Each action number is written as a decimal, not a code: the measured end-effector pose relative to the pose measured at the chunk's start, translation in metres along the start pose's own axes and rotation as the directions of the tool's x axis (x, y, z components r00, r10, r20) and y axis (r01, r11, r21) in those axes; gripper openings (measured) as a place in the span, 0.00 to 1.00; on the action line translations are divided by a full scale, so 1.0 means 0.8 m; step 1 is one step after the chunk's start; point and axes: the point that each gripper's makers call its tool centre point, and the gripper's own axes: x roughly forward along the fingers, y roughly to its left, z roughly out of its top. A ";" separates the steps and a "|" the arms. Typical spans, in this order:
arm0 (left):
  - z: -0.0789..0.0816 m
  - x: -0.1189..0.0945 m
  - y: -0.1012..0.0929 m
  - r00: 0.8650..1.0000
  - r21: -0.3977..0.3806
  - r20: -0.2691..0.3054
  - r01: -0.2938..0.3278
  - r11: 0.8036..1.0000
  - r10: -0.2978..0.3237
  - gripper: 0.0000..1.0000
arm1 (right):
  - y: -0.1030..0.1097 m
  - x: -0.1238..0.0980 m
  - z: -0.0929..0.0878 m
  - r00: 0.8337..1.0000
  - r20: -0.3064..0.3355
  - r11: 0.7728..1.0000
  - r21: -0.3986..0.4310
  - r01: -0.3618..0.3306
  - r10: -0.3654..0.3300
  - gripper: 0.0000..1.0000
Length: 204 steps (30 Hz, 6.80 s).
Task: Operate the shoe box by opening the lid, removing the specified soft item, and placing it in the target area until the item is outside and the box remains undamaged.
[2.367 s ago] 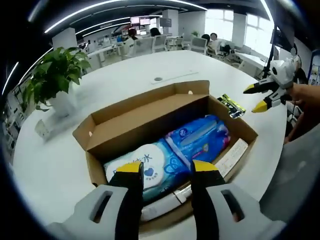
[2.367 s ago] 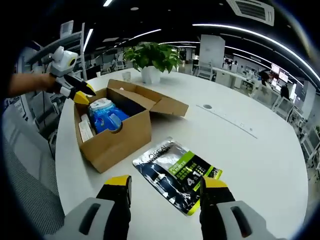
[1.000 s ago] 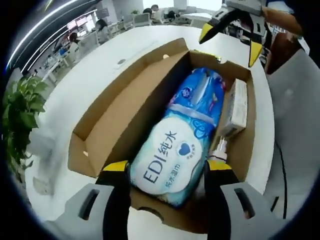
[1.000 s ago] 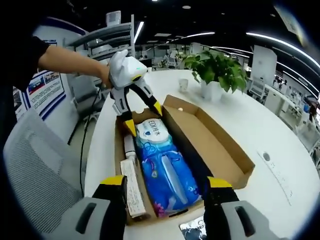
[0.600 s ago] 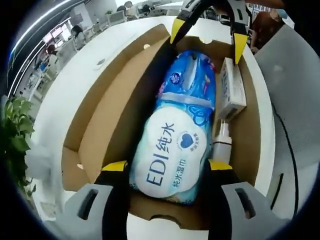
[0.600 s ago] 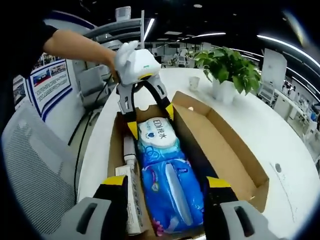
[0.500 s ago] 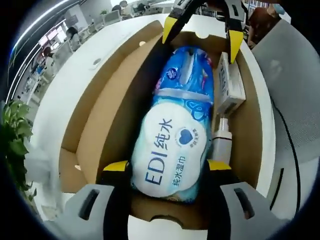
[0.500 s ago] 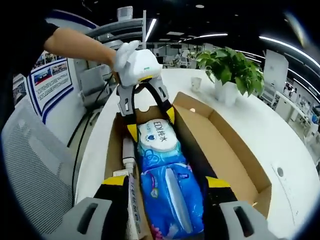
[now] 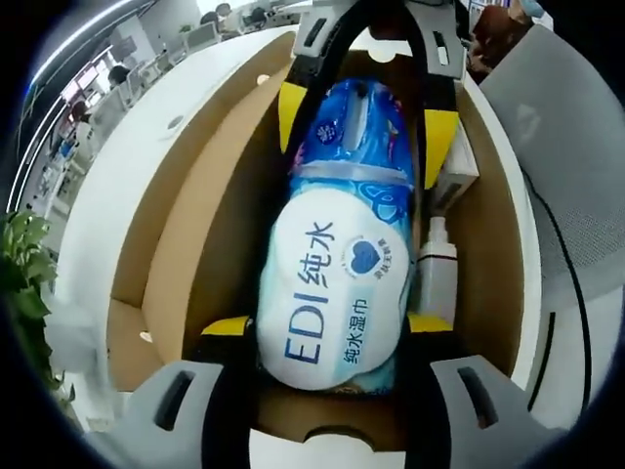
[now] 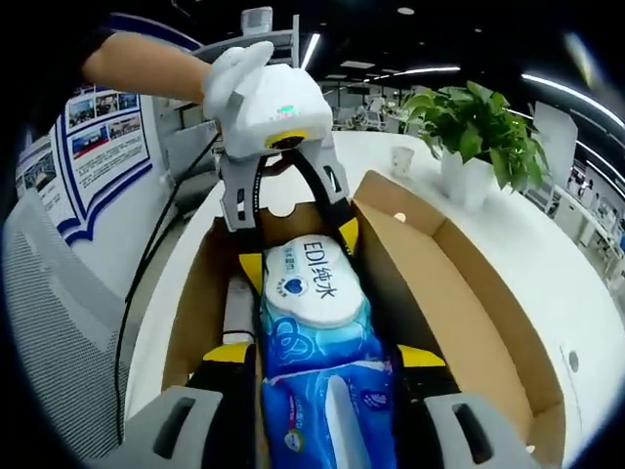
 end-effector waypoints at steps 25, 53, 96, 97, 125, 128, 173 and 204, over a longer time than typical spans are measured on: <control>-0.002 0.006 0.001 0.999 0.029 -0.034 -0.034 0.999 0.035 0.56 | 0.000 0.052 -0.013 0.994 -0.112 0.995 -0.099 -0.016 0.004 0.47; 0.000 0.001 -0.001 0.995 0.080 -0.081 -0.045 0.996 0.051 0.52 | 0.002 0.043 -0.005 0.996 -0.066 0.993 -0.103 0.054 -0.061 0.25; 0.065 -0.071 -0.006 0.996 0.073 -0.058 -0.058 0.996 0.063 0.52 | 0.007 -0.037 0.044 0.999 -0.002 0.992 -0.118 0.040 -0.040 0.26; 0.068 -0.072 -0.006 0.997 0.071 -0.058 -0.055 0.996 0.060 0.52 | 0.007 -0.040 0.045 0.999 -0.002 0.992 -0.117 0.038 -0.038 0.26; 0.165 -0.082 -0.018 0.998 0.089 -0.045 -0.036 0.995 0.040 0.52 | -0.002 -0.139 0.028 0.998 0.022 0.993 -0.101 0.055 -0.053 0.26; 0.174 -0.079 -0.018 0.998 0.092 -0.043 -0.037 0.995 0.041 0.52 | -0.005 -0.149 0.024 0.998 0.023 0.993 -0.099 0.061 -0.059 0.26; 0.341 -0.014 -0.029 1.000 0.158 0.017 -0.020 0.987 0.017 0.52 | -0.056 -0.288 -0.075 0.991 -0.003 0.988 -0.069 0.137 -0.137 0.27; 0.401 0.062 -0.031 0.998 0.156 0.063 -0.030 0.987 0.021 0.52 | -0.091 -0.321 -0.159 0.988 -0.040 0.986 -0.081 0.146 -0.150 0.28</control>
